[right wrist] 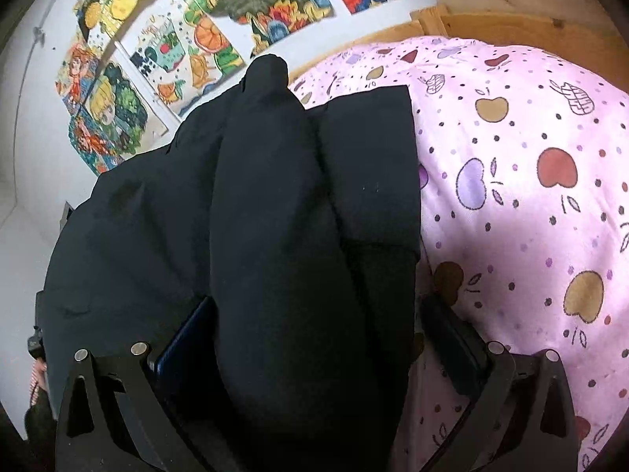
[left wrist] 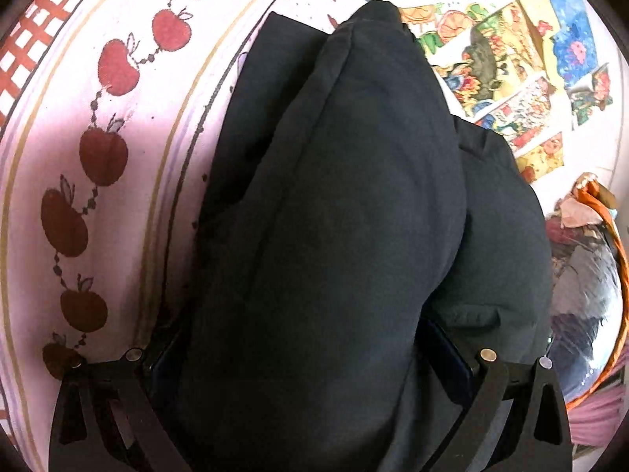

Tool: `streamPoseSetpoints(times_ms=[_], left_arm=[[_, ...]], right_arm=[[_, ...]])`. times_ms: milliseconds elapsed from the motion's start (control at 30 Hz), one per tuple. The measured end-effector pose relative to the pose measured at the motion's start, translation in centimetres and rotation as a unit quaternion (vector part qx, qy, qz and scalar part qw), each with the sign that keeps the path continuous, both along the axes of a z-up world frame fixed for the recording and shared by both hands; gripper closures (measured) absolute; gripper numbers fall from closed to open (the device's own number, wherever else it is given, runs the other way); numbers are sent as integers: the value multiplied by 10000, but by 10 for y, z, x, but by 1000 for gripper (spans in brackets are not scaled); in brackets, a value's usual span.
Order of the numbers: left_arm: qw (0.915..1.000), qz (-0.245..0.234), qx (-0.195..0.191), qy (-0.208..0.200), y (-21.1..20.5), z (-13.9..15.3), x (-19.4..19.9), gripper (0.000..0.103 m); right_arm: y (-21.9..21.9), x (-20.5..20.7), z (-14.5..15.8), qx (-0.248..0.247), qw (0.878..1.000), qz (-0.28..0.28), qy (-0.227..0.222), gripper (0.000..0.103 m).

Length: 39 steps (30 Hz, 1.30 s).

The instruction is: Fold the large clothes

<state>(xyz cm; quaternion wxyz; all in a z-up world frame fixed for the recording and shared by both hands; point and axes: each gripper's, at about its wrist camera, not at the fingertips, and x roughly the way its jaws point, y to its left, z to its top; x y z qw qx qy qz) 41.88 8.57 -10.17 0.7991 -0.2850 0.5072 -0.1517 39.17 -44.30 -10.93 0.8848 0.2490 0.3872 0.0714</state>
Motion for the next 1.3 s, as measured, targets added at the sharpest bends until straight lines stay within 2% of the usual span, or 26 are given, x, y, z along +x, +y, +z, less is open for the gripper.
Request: streamPoseSetpoints(times_ms=[167,200,267,333,433,500,567,667,833,933,967,1033,1100,1133,1300], left_arm=[[9988,-173,-429,156,16,-1,0,2],[9985,-202,-462,217,17,-1,0,6],[9975,-259,-558,342,22,4,0,14],[9962,-180,-764,366,30,6,-6,29],[9940,19,-1020,383,37,8,-14,45],[9948,34,-934,408,35,14,-17,53],[9967,-25,-665,464,27,24,-17,60],[9978,-23,-320,586,19,38,-17,66],[9968,4,114,795,1,57,-11,75],[9964,-9,361,772,-9,72,-12,78],[9964,-3,377,762,-10,77,-12,78],[9967,-10,402,698,-11,88,-17,79],[9971,-47,422,629,-11,97,-21,80],[9973,-75,428,593,-11,101,-25,81],[9987,-40,304,417,-2,120,-42,82]], right_arm=[[4,2,2,24,9997,7,236,1],[3,3,2,89,9994,39,332,1],[4,5,0,177,9987,146,447,1],[6,5,-2,279,9979,265,525,1],[9,7,-4,352,9970,318,613,1],[15,8,-4,337,9962,379,714,1],[23,10,-3,372,9952,427,804,2],[28,8,0,440,9954,338,785,15],[22,-2,9,577,9955,133,735,56],[23,-6,16,490,9958,93,770,68],[25,-7,19,459,9959,77,776,70],[27,-8,26,477,9960,50,756,81],[26,-14,37,669,9956,89,650,88],[26,-16,42,705,9957,136,584,89],[57,-24,92,289,9981,501,230,91]])
